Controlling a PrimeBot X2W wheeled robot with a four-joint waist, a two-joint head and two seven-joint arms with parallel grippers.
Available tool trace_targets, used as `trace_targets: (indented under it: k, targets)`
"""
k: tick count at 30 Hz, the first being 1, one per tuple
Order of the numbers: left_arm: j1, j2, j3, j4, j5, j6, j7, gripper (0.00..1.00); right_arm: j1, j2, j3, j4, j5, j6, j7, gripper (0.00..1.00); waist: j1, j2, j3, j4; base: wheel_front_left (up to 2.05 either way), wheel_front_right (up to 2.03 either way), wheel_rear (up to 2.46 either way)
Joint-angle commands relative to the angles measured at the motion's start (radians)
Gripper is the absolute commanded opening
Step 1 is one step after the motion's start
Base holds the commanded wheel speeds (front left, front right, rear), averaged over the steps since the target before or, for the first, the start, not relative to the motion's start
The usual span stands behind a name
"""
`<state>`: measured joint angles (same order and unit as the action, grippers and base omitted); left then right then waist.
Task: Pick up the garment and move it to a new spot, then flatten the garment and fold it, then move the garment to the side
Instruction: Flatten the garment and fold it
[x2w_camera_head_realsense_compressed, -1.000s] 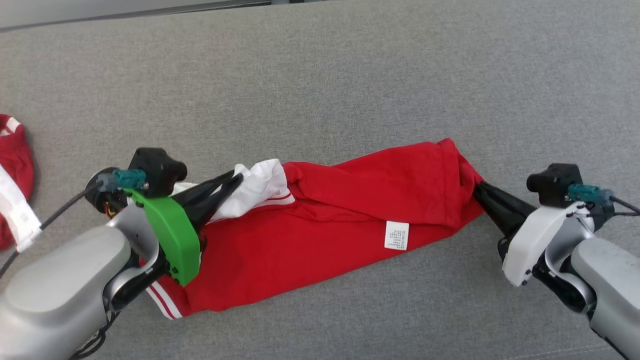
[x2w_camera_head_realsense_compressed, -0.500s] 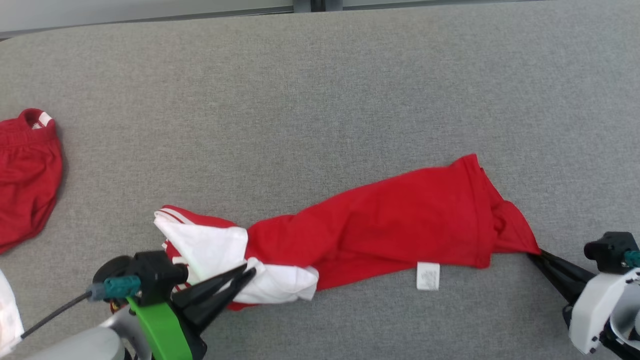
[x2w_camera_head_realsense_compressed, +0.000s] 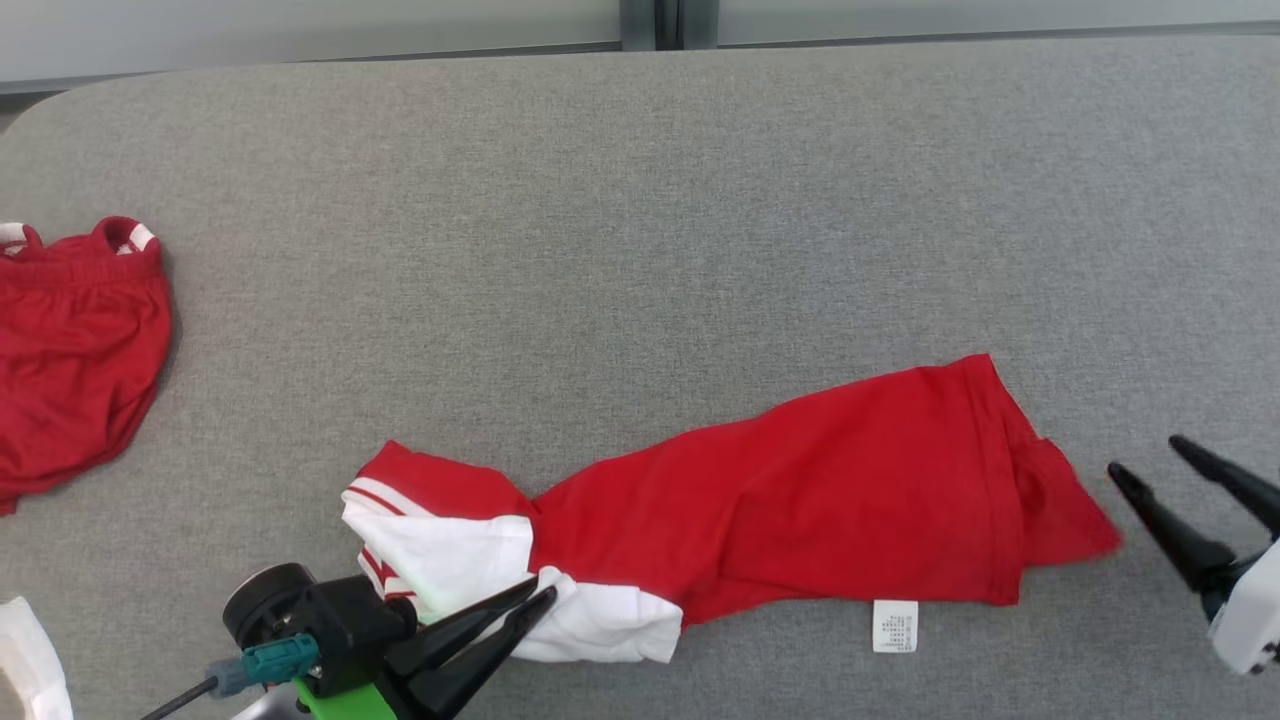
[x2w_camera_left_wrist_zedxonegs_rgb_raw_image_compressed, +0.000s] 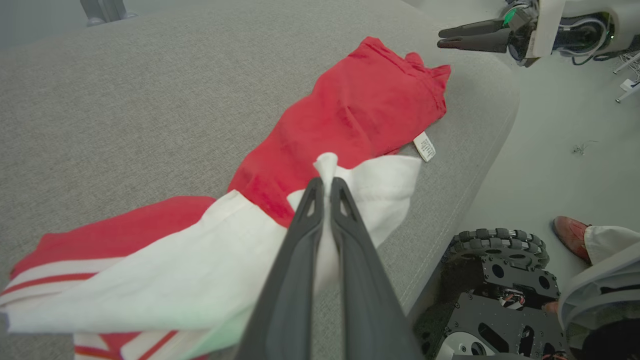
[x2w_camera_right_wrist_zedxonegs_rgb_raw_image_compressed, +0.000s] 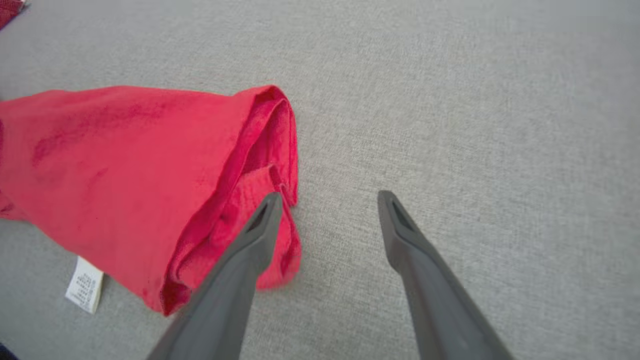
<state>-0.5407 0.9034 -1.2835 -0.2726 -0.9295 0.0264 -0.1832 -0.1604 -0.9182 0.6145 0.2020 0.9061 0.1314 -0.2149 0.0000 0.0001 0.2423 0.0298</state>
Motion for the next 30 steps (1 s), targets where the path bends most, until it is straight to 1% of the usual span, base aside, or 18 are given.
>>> trace_targets:
  k: [1,4,8,11,14,15,16,17,19,22,24,26,27,28,29,30]
  targets:
    - [0.017,-0.013,0.003,0.017,0.015,-0.004,-0.007,0.00,0.007,-0.008,-0.035,-0.028,-0.016,-0.001,0.018,1.00,0.0000,-0.0001,-0.002,0.008,0.00,0.00,0.00]
    - [0.018,-0.043,0.003,0.048,0.034,-0.024,-0.018,0.00,0.008,0.005,-0.090,-0.091,-0.028,-0.001,0.061,1.00,0.0000,-0.0001,-0.001,0.023,0.00,0.00,0.00]
    - [0.001,-0.081,0.003,0.085,0.050,-0.044,-0.021,0.00,0.022,0.057,-0.103,-0.159,-0.032,-0.001,0.144,1.00,0.0000,-0.0001,0.004,0.052,0.00,0.00,0.00]
    - [-0.019,-0.110,0.003,0.109,0.069,-0.057,-0.014,0.00,0.028,0.100,-0.085,-0.152,-0.039,-0.001,0.214,1.00,0.0000,-0.0001,0.013,0.076,0.00,0.00,0.00]
    - [-0.030,-0.138,0.002,0.127,0.084,-0.071,-0.012,0.00,0.019,0.137,-0.061,-0.125,-0.031,-0.001,0.258,1.00,0.0000,-0.0001,0.018,0.096,0.00,0.00,0.00]
    - [-0.034,-0.146,0.003,0.133,0.087,-0.076,-0.012,0.00,0.011,0.148,-0.048,-0.116,-0.029,-0.001,0.268,0.71,0.0000,-0.0001,0.019,0.102,0.00,0.00,0.00]
    - [-0.038,-0.151,0.003,0.137,0.090,-0.080,-0.013,0.00,0.002,0.152,-0.039,-0.113,-0.029,-0.001,0.270,0.26,0.0000,-0.0001,0.020,0.106,0.00,0.00,0.00]
    - [-0.043,-0.160,0.003,0.142,0.095,-0.081,-0.015,0.00,-0.008,0.158,-0.028,-0.112,-0.021,-0.001,0.271,0.00,0.0000,-0.0001,0.022,0.113,0.00,0.00,0.00]
    - [-0.046,-0.169,0.003,0.152,0.097,-0.089,-0.018,0.00,-0.027,0.169,-0.019,-0.132,-0.001,-0.001,0.261,0.00,0.0000,-0.0001,0.022,0.121,0.00,0.00,0.00]
    - [-0.045,-0.178,0.003,0.159,0.100,-0.091,-0.022,0.00,-0.068,0.170,-0.044,-0.164,0.035,-0.001,0.224,0.00,0.0000,-0.0001,0.021,0.125,0.00,0.00,0.00]
    - [-0.042,-0.179,0.003,0.158,0.103,-0.090,-0.021,0.00,-0.118,0.160,-0.069,-0.165,0.019,-0.001,0.199,0.00,0.0000,-0.0001,0.023,0.126,0.00,0.00,0.00]
    - [-0.041,-0.176,0.003,0.154,0.106,-0.089,-0.020,0.00,-0.180,0.177,-0.107,-0.122,-0.013,-0.001,0.169,0.00,0.0000,-0.0001,0.028,0.123,0.00,0.00,0.00]
    - [-0.042,-0.173,0.003,0.151,0.107,-0.089,-0.018,0.00,-0.214,0.210,-0.154,-0.058,-0.026,-0.002,0.145,0.00,0.0000,-0.0001,0.031,0.120,0.00,0.00,0.00]
    - [-0.043,-0.173,0.003,0.148,0.107,-0.090,-0.017,0.00,-0.236,0.240,-0.184,-0.001,-0.038,-0.002,0.141,0.17,0.0000,-0.0001,0.032,0.118,0.00,0.00,0.00]
    - [-0.045,-0.175,0.002,0.146,0.106,-0.092,-0.013,0.00,-0.258,0.268,-0.185,0.045,-0.064,-0.001,0.152,1.00,0.0000,-0.0001,0.032,0.119,0.00,0.00,0.00]
    - [-0.048,-0.177,0.002,0.144,0.110,-0.096,-0.012,0.00,-0.277,0.288,-0.181,0.078,-0.085,-0.001,0.161,1.00,0.0000,-0.0001,0.032,0.121,0.00,0.00,0.00]
